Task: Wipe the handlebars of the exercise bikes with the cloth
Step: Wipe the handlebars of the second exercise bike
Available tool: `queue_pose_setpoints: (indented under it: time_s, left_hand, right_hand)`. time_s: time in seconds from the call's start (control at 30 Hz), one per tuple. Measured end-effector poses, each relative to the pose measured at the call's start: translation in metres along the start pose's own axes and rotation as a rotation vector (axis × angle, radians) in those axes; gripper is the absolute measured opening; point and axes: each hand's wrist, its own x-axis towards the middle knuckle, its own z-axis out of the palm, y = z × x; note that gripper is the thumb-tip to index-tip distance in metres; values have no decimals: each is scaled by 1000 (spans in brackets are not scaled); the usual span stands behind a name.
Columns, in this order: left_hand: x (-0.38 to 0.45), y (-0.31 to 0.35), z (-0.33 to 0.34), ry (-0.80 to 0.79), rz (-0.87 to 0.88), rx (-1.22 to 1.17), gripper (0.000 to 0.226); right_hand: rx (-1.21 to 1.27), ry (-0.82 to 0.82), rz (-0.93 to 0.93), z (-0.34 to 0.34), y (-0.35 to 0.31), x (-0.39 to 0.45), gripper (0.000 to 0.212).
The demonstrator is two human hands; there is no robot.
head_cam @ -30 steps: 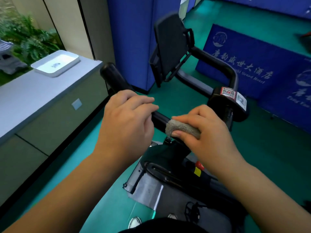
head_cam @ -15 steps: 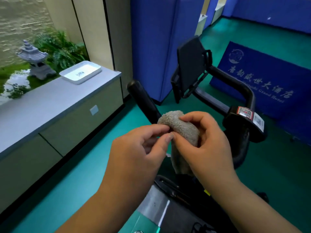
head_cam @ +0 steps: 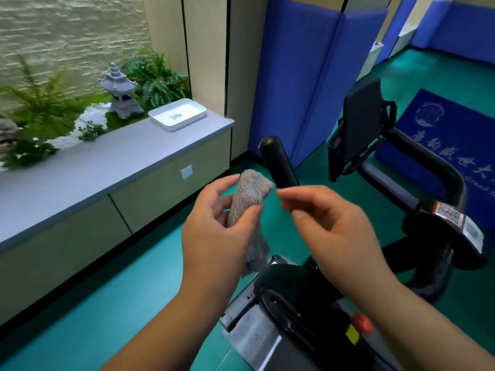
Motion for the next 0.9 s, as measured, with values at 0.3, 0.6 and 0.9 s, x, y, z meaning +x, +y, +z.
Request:
queue_pose_setpoints:
  time_s: [0.3, 0.6, 0.9]
  left_hand:
    - [37, -8, 38, 18, -82, -205, 40]
    - [29, -20, 45, 40, -207, -271, 26]
    - [49, -30, 37, -67, -144, -259, 30]
  right_hand:
    - [-241, 15, 68, -10, 15, 55, 46]
    - [-174, -26, 99, -16, 10, 63, 43]
    - [-88, -68, 107, -20, 11, 67, 44]
